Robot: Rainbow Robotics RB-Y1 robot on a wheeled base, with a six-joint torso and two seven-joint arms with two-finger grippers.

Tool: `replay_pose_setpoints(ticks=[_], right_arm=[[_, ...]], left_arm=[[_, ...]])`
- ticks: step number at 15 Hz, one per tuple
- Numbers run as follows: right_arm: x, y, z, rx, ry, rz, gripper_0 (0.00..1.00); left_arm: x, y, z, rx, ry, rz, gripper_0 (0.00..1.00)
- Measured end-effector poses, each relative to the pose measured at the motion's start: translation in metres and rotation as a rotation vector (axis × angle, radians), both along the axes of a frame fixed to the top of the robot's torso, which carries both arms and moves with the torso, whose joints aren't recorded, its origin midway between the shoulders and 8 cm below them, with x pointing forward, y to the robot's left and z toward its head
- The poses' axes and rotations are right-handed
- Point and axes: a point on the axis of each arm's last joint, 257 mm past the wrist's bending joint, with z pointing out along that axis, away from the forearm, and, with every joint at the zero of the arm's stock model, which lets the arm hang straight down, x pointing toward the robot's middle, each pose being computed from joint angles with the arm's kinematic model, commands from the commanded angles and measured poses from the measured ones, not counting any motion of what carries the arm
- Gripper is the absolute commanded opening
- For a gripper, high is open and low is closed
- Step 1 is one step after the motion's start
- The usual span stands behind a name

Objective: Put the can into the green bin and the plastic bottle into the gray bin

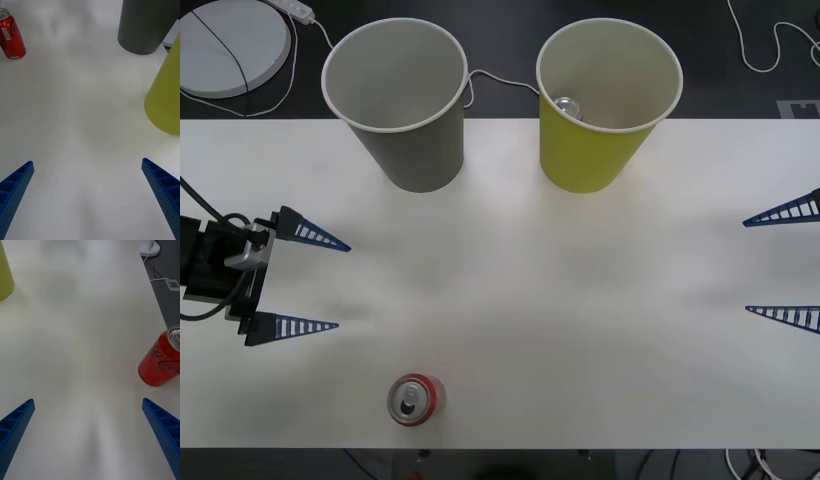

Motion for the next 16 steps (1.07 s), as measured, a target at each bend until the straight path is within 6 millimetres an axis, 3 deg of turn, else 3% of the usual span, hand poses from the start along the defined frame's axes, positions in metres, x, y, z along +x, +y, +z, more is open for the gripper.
replay_pose_setpoints(ticks=[10, 16], right_arm=[[0.0, 0.0, 0.0, 0.0, 0.0, 0.0, 1.0], [0.0, 0.0, 0.0, 0.0, 0.0, 0.0, 1.0]], left_arm=[[-0.035, 0.021, -0.06, -0.171, -0.01, -0.086, 1.0], [-0.062, 0.016, -0.087, -0.222, -0.016, -0.142, 1.0]])
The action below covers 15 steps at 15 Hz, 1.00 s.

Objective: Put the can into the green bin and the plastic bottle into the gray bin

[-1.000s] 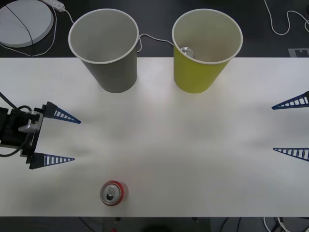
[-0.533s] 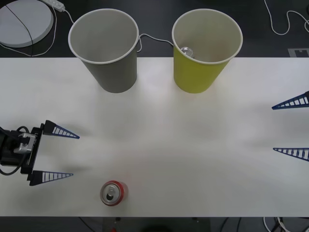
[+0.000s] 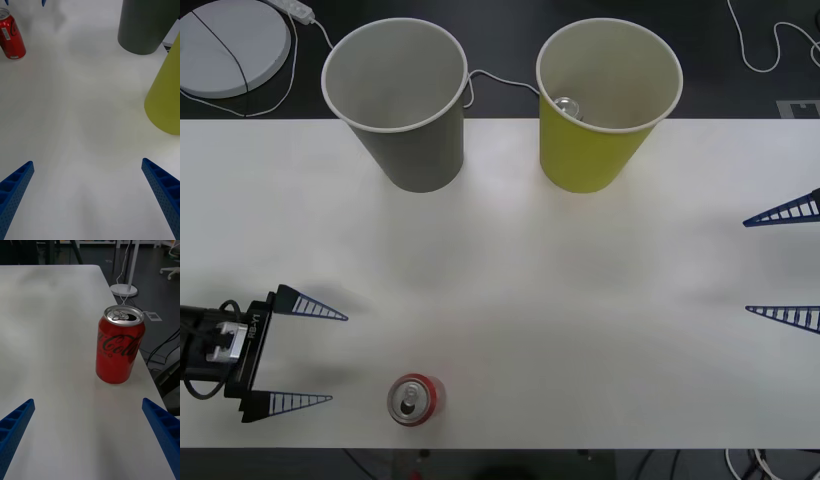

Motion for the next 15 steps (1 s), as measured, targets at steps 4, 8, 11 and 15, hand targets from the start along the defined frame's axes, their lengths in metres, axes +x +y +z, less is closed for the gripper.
replay_pose_setpoints(ticks=[4, 8, 11, 15], right_arm=[[0.0, 0.0, 0.0, 0.0, 0.0, 0.0, 1.0], [0.0, 0.0, 0.0, 0.0, 0.0, 0.0, 1.0], [0.0, 0.0, 0.0, 0.0, 0.0, 0.0, 1.0], [0.0, 0.0, 0.0, 0.0, 0.0, 0.0, 1.0]], left_arm=[[-0.018, -0.011, -0.011, -0.032, 0.04, -0.028, 1.0], [-0.028, -0.022, -0.02, -0.051, 0.056, -0.044, 1.0], [-0.029, -0.035, -0.027, -0.072, 0.046, -0.043, 1.0], [-0.029, -0.064, -0.037, -0.131, 0.036, -0.02, 1.0]])
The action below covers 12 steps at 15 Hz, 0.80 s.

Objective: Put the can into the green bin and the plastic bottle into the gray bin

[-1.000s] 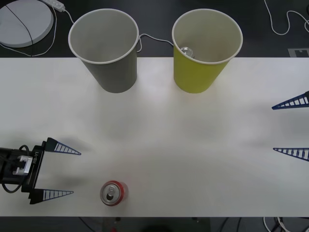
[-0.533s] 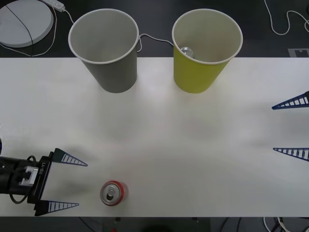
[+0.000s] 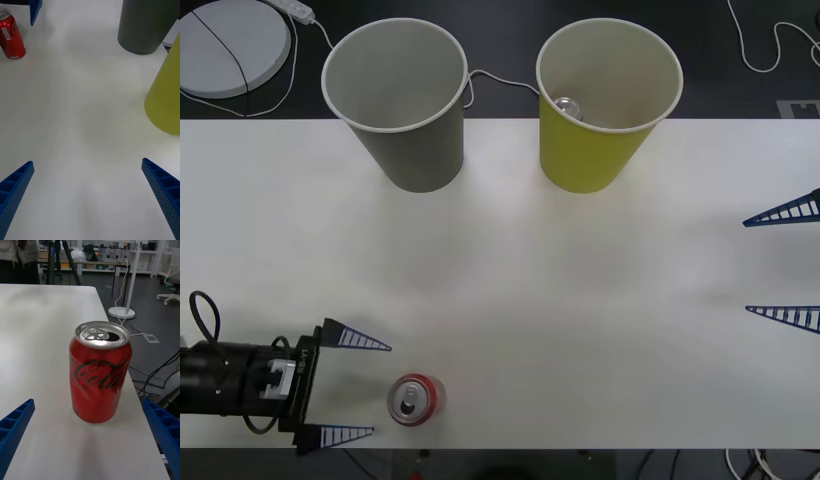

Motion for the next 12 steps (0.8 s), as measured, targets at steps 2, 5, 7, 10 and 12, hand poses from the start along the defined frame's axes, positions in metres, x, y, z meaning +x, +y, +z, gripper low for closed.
replay_pose_setpoints(ticks=[2, 5, 7, 10, 12], right_arm=[[0.0, 0.0, 0.0, 0.0, 0.0, 0.0, 1.0], [0.0, 0.0, 0.0, 0.0, 0.0, 0.0, 1.0], [0.0, 0.0, 0.0, 0.0, 0.0, 0.0, 1.0], [0.0, 0.0, 0.0, 0.0, 0.0, 0.0, 1.0], [0.0, 0.0, 0.0, 0.0, 0.0, 0.0, 1.0]], left_arm=[[-0.001, -0.016, -0.005, -0.027, -0.004, 0.007, 1.0], [0.0, -0.036, -0.007, -0.062, -0.006, 0.014, 1.0], [0.002, -0.048, -0.007, -0.081, -0.008, 0.017, 1.0], [0.004, -0.061, -0.01, -0.096, -0.009, 0.024, 1.0], [0.004, -0.067, -0.011, -0.1, -0.009, 0.025, 1.0]])
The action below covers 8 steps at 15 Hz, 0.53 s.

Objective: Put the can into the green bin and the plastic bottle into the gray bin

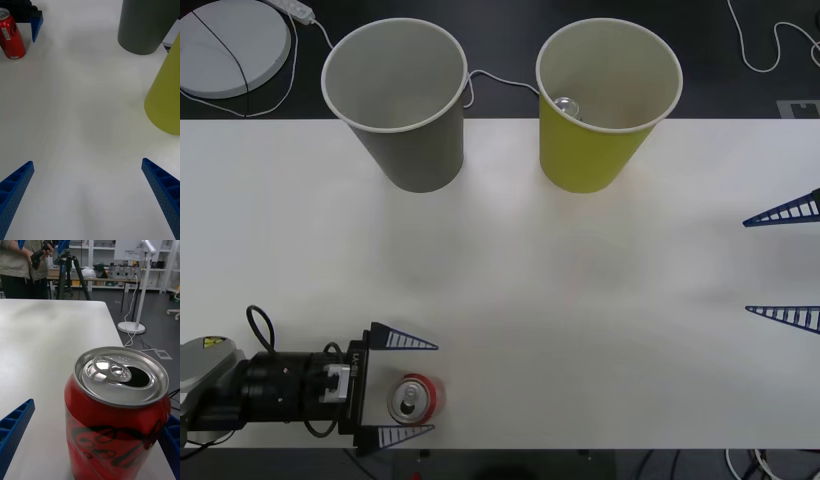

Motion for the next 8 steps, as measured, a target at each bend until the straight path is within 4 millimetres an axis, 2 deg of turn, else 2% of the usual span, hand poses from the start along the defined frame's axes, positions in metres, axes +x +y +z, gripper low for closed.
replay_pose_setpoints(ticks=[5, 6, 7, 8], right_arm=[[0.0, 0.0, 0.0, 0.0, 0.0, 0.0, 1.0], [0.0, 0.0, 0.0, 0.0, 0.0, 0.0, 1.0], [0.0, 0.0, 0.0, 0.0, 0.0, 0.0, 1.0], [0.0, 0.0, 0.0, 0.0, 0.0, 0.0, 1.0]], left_arm=[[0.002, -0.013, -0.002, -0.013, 0.001, 0.007, 1.0], [0.002, -0.014, -0.002, -0.015, 0.002, 0.007, 0.35], [0.002, -0.016, -0.002, -0.018, 0.004, 0.008, 0.0], [0.002, -0.017, -0.002, -0.021, 0.008, 0.009, 0.0]])
